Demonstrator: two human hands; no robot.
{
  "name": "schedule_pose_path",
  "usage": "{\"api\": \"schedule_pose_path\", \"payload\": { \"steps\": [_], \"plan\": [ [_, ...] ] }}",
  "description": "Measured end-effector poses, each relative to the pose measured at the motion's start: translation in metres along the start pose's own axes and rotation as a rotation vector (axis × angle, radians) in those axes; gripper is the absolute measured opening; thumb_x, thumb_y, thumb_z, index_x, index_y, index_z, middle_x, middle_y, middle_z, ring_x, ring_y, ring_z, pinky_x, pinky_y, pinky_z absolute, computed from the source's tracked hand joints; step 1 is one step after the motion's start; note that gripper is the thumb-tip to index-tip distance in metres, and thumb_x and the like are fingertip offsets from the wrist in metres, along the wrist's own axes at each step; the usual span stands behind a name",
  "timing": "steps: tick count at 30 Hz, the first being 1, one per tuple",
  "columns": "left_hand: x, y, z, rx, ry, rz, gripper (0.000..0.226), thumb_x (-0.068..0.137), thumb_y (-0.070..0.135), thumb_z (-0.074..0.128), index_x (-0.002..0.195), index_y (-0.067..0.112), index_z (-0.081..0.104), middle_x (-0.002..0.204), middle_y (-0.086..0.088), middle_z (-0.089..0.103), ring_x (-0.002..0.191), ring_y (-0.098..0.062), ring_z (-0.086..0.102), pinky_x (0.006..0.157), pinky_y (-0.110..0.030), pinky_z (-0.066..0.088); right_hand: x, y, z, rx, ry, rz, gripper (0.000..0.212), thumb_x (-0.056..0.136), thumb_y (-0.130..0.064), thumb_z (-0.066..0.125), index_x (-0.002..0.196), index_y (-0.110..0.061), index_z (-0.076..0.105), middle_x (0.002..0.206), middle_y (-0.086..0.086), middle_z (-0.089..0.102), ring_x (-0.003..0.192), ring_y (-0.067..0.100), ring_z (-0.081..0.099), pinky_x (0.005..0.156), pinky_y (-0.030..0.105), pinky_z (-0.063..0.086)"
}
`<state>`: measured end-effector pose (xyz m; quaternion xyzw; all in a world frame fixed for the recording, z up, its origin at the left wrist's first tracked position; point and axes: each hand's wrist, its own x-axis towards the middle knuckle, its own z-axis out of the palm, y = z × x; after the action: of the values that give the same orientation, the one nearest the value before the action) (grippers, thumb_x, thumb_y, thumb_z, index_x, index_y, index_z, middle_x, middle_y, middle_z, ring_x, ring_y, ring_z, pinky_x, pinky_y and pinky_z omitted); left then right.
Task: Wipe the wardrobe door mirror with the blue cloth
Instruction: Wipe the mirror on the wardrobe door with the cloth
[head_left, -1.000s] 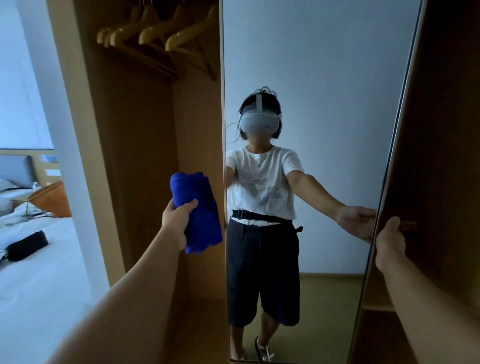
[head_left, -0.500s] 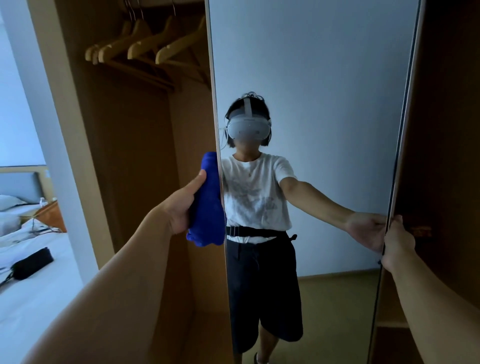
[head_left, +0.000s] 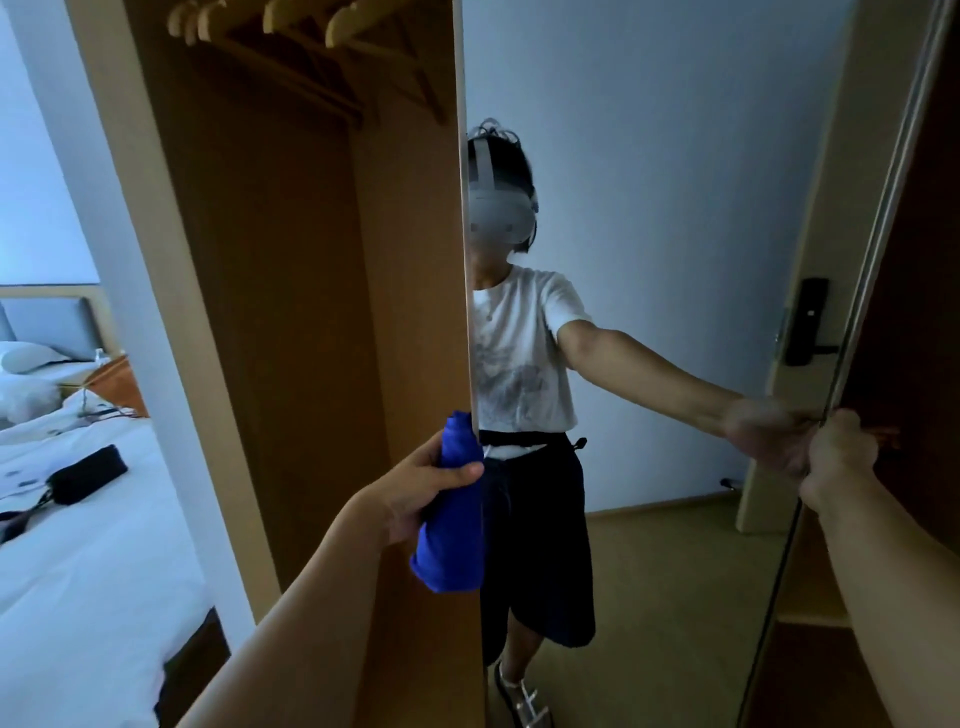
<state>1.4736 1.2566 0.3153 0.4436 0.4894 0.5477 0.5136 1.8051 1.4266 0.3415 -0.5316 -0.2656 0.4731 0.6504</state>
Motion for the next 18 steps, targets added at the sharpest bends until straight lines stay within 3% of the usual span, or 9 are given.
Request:
{"api": "schedule_pose_path", "payload": {
  "steps": [1, 3, 5, 10, 13, 18],
  "plan": [
    [-0.001, -0.007, 0.001, -0.009, 0.014, -0.004, 0.039, 0.070, 0.011, 0.072, 0.100, 0.035, 0.070, 0.106, -0.003, 0.071, 0.094, -0.021, 0.068, 0.071, -0.031, 0.055, 0.000, 0.000, 0.000, 0.005, -0.005, -0.014, 0.038, 0.099, -0.030, 0.028, 0.122, -0.010, 0.050, 0.128, 0.014, 0.049, 0.111, 0.027, 0.053, 0.088, 0.033, 0.041],
    [-0.001, -0.009, 0.001, 0.010, 0.039, 0.012, 0.036, 0.074, 0.009, 0.070, 0.106, 0.026, 0.066, 0.106, -0.006, 0.070, 0.095, -0.023, 0.067, 0.072, -0.033, 0.054, 0.001, 0.002, -0.002, 0.004, -0.010, -0.036, 0.044, 0.099, -0.030, 0.028, 0.134, -0.008, 0.044, 0.138, 0.013, 0.047, 0.123, 0.028, 0.048, 0.098, 0.034, 0.037],
    [0.002, -0.001, 0.004, 0.016, 0.089, 0.051, 0.031, 0.078, 0.004, 0.067, 0.105, 0.020, 0.064, 0.099, -0.006, 0.071, 0.089, -0.022, 0.068, 0.070, -0.034, 0.055, 0.005, 0.004, -0.002, 0.029, 0.021, -0.035, 0.049, 0.099, -0.029, 0.028, 0.141, -0.005, 0.038, 0.143, 0.015, 0.043, 0.129, 0.028, 0.043, 0.098, 0.031, 0.034],
    [0.010, 0.070, 0.019, -0.056, 0.211, 0.276, 0.027, 0.074, 0.013, 0.070, 0.098, 0.025, 0.066, 0.081, 0.004, 0.074, 0.070, -0.014, 0.070, 0.056, -0.028, 0.055, 0.011, 0.004, -0.004, 0.034, 0.029, -0.036, 0.050, 0.098, -0.029, 0.027, 0.139, -0.002, 0.039, 0.143, 0.018, 0.042, 0.129, 0.030, 0.042, 0.096, 0.033, 0.034],
    [0.012, 0.106, 0.024, 0.020, 0.239, 0.364, 0.028, 0.071, 0.018, 0.074, 0.096, 0.028, 0.066, 0.082, 0.005, 0.073, 0.075, -0.015, 0.067, 0.062, -0.031, 0.055, 0.008, 0.003, -0.002, 0.031, 0.016, -0.027, 0.049, 0.098, -0.029, 0.027, 0.136, -0.002, 0.042, 0.140, 0.019, 0.046, 0.126, 0.032, 0.046, 0.092, 0.035, 0.037],
    [0.014, 0.087, 0.026, 0.059, 0.258, 0.310, 0.023, 0.077, 0.011, 0.071, 0.095, 0.023, 0.064, 0.081, 0.002, 0.069, 0.079, -0.019, 0.061, 0.078, -0.039, 0.052, 0.011, 0.006, 0.000, 0.081, 0.053, -0.047, 0.048, 0.097, -0.029, 0.029, 0.138, -0.006, 0.041, 0.140, 0.016, 0.046, 0.127, 0.029, 0.044, 0.090, 0.032, 0.032]
  ]
}}
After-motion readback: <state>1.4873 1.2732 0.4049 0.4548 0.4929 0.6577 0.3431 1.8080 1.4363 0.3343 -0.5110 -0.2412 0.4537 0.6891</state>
